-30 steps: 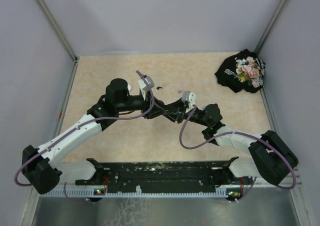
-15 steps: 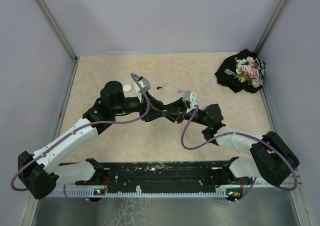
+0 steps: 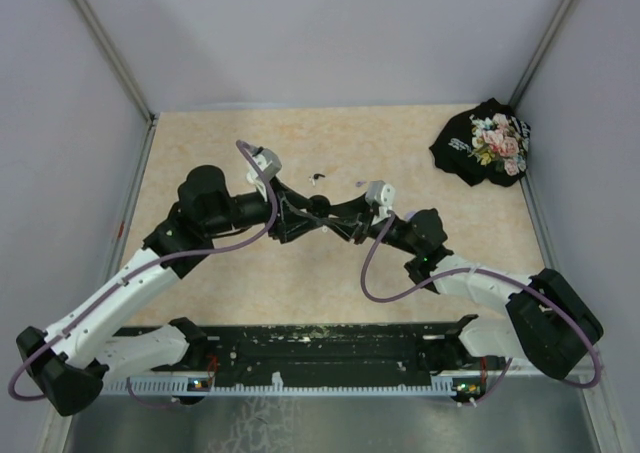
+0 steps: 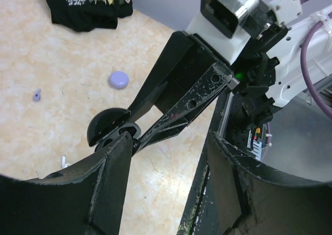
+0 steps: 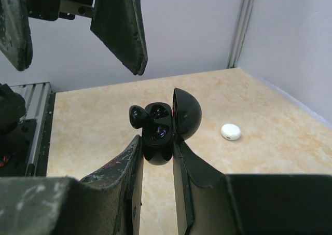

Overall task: Insert the wireless bluetooth earbuds into the charging case
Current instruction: Place the earbud in the charging case.

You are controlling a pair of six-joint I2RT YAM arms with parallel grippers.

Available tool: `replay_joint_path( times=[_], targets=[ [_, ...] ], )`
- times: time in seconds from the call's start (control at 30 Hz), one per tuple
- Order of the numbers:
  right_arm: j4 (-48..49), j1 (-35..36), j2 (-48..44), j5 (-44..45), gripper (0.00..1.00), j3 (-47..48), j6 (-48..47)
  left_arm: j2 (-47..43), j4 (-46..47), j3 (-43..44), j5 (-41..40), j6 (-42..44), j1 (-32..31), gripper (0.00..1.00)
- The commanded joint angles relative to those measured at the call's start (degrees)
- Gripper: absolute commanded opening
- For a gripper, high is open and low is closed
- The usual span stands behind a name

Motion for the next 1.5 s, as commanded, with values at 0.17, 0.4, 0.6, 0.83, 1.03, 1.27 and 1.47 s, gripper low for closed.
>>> replay_joint_path(
  times=[0.17, 0.4, 0.6, 0.83, 1.03, 1.27, 1.47],
  targets=[
    [1.4, 0.5, -1.6, 1.9, 0.00, 1.9, -0.8, 1.5, -4.3, 1.1, -3.2, -3.0, -0.1, 0.67],
    [1.8, 0.6, -1.7, 1.7, 0.00, 1.9, -0.5, 3.2, -5.8, 2.3, -3.7, -3.2, -0.1, 0.67],
    [1.8, 0.5, -1.8, 2.2, 0.00, 1.6, -0.4, 3.2, -6.6, 2.9, -1.9, -4.0, -0.1, 0.65],
    [1.7, 0.5, -1.6, 2.4, 0.00, 1.6, -0.5, 3.0, -7.7, 3.4, 0.3, -4.3, -0.1, 0.63],
    [1.5, 0.5, -1.8, 2.3, 0.00, 1.6, -0.4, 4.2, -7.1, 3.9, 2.2, -5.0, -0.1, 0.62],
    [1.3, 0.5, -2.0, 2.1, 0.00, 1.6, -0.5, 4.7, -4.7, 4.0, 2.0, -5.3, -0.2, 0.63],
    [0.9, 0.5, -2.3, 2.1, 0.00, 1.6, -0.5, 6.2, -4.5, 4.9, 3.5, -5.6, -0.3, 0.63]
  ],
)
